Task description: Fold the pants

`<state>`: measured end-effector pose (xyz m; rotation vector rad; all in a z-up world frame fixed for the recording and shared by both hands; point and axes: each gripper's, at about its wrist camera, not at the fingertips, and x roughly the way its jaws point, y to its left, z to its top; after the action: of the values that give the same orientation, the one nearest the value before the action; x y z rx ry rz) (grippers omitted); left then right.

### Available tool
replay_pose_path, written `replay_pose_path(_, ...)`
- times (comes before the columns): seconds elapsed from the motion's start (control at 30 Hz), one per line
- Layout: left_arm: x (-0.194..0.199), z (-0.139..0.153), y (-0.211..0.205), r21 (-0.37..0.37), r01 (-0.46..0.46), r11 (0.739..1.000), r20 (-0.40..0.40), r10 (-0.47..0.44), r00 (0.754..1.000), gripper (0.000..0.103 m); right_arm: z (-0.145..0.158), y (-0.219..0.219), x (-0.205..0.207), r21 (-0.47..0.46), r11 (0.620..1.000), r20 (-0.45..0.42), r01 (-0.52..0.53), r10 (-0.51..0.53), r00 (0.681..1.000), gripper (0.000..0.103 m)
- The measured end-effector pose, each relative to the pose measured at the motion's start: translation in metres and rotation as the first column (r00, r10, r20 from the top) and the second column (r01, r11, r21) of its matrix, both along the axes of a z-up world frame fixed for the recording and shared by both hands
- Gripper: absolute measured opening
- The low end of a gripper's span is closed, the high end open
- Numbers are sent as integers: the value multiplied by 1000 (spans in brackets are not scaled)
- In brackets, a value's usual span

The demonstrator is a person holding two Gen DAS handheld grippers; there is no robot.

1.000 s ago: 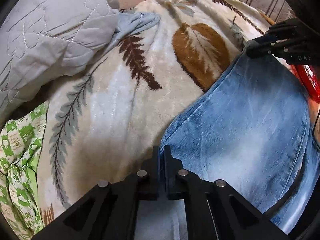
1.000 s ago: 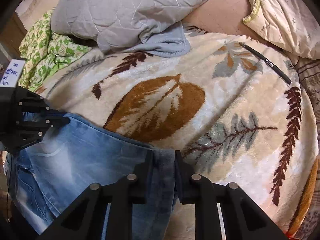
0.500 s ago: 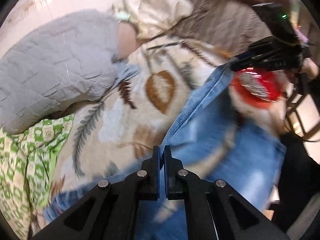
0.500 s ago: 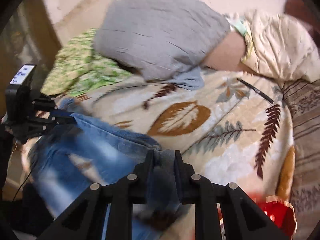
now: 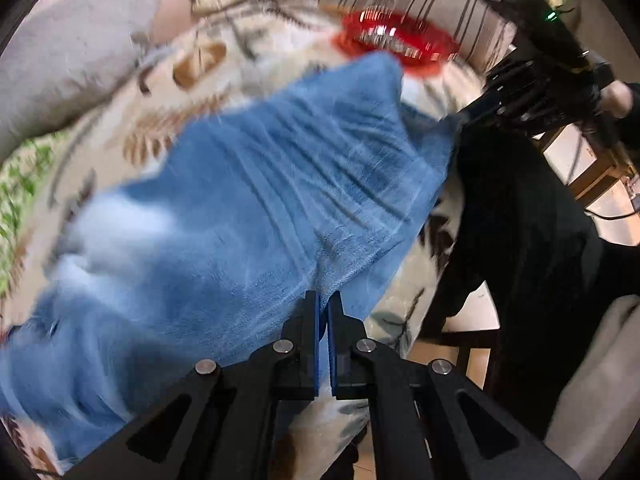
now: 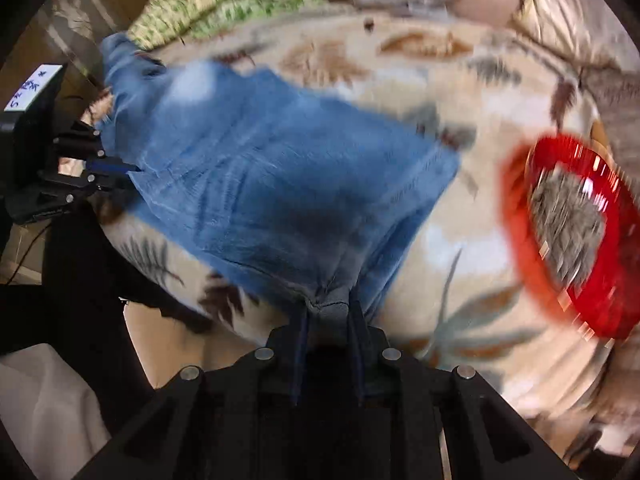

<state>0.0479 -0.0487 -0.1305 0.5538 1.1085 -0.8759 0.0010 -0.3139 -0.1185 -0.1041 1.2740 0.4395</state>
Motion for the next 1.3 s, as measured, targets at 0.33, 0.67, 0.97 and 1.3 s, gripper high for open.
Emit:
replay_pose_path(0.33,11,-16,-18,44,-79,996,-29,80,996,12,9,-3,4,-38,998,0,59,-59,998,41)
replay_pose_path(0.67,-3,72,86,-65,-330,942,119,336,934,88,80,25,7,52,999,178,-6,-3,984,75)
replay_pose_path(0.97,-40,115,243,35,-597,802,233,574,785,88,66,190,13,140,933,203,-332,301,932,75)
replay_pose_path(1.3,34,51,304,-53,-647,761,166,645,746,88,27,294,27,60,930,274,-362,333,902,75)
